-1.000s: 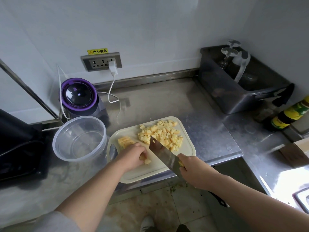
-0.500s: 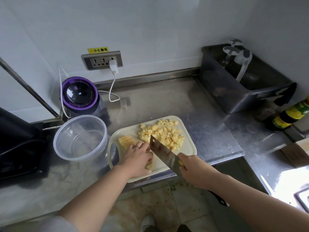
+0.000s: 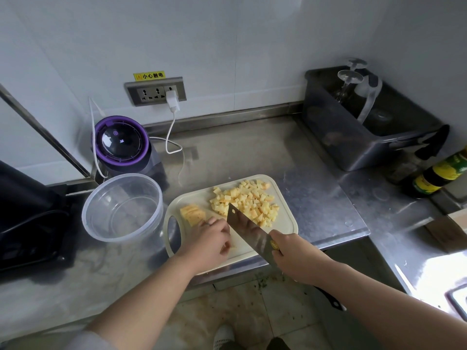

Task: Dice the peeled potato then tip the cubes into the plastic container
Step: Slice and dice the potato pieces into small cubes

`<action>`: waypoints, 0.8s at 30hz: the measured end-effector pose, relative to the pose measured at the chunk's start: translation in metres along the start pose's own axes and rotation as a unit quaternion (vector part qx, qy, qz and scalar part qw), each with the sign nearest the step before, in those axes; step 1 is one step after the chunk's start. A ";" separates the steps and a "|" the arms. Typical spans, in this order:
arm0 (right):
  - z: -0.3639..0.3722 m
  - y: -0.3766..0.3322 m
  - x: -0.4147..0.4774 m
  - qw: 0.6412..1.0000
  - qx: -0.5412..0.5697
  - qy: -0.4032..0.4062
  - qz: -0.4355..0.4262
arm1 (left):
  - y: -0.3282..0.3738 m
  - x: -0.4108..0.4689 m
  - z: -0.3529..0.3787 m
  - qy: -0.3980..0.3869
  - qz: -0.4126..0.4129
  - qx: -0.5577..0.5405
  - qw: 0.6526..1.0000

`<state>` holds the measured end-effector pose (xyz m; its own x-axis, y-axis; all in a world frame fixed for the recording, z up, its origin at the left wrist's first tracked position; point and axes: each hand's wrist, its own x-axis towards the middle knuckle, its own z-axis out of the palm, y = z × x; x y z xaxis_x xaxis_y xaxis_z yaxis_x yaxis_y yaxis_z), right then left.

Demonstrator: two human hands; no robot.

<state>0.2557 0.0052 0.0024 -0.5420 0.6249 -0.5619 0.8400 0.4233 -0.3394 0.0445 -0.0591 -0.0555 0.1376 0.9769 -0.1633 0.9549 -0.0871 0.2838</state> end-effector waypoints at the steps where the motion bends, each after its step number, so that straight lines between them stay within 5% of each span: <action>1: 0.000 0.000 0.000 1.000 -0.001 0.000 0.001 | -0.002 0.001 -0.004 0.000 -0.021 -0.052 0.998; 4: -0.001 -0.001 0.001 1.000 -0.005 -0.003 0.001 | -0.018 0.004 -0.017 -0.043 -0.093 -0.126 0.987; 9: 0.000 -0.003 0.001 1.000 0.000 -0.009 -0.006 | -0.029 0.009 -0.023 -0.133 -0.166 -0.089 0.973; 24: -0.001 -0.003 -0.002 1.000 0.006 -0.005 0.002 | -0.017 0.021 -0.024 -0.176 -0.089 -0.002 0.980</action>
<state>0.2543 0.0033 0.0047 -0.5392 0.6193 -0.5707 0.8419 0.4131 -0.3471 0.0248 -0.0328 -0.0411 0.0514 0.8493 -0.5255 0.9713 0.0798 0.2241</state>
